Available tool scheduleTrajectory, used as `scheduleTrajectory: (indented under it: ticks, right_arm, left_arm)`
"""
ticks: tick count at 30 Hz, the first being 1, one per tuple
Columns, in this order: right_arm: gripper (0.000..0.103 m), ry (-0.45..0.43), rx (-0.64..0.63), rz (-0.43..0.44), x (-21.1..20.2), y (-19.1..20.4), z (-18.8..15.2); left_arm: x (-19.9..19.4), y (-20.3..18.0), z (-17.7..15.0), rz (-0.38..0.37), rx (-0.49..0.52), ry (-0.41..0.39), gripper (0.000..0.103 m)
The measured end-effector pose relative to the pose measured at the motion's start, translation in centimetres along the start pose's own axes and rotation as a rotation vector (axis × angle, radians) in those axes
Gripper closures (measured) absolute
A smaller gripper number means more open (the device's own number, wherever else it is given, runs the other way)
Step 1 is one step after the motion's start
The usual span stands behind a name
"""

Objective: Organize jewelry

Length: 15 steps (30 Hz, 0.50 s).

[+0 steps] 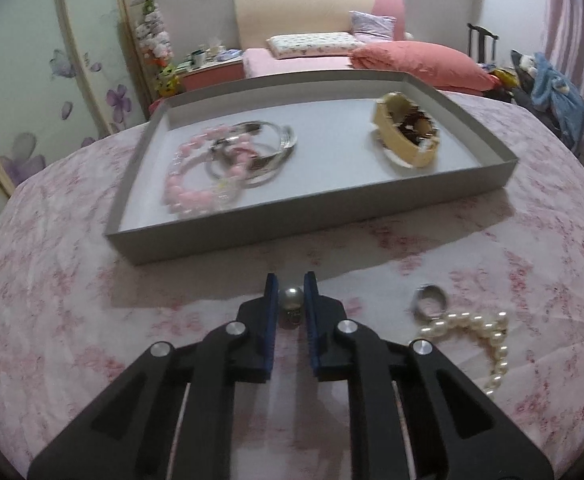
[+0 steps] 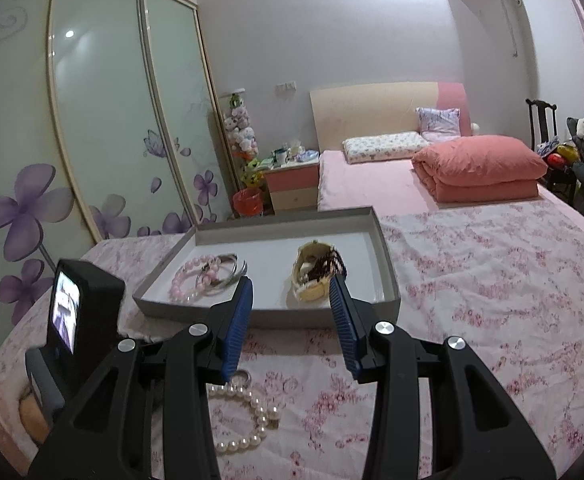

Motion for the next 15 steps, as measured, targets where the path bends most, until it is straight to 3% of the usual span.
scheduleTrajectory:
  ticks: [6,11,15]
  right_arm:
    - [0.062,0.112,-0.032,0.036,1.0,0.4,-1.9]
    - [0.077,0.238,-0.075,0.061,2.3,1.0,-4.2]
    - [0.08,0.314,-0.09,0.065,3.4,1.5,-5.4]
  left_arm:
    - [-0.6,4.8,-0.8,0.057,-0.079,0.022,0.089]
    - [-1.3,7.6,-1.8,0.084,-0.13,0.024,0.089]
    - [-1.7,8.9,-2.3,0.087,-0.16,0.024,0.089]
Point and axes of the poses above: each gripper's, at about its wrist camera, not at the fingertips, and x roughly the way its jaws point, y to its left, z to its top, the point moved 3 cm from there along x, roughly the way its jaws point, and after that the axes turned 4 degrees about y, right-handed, at the moved point
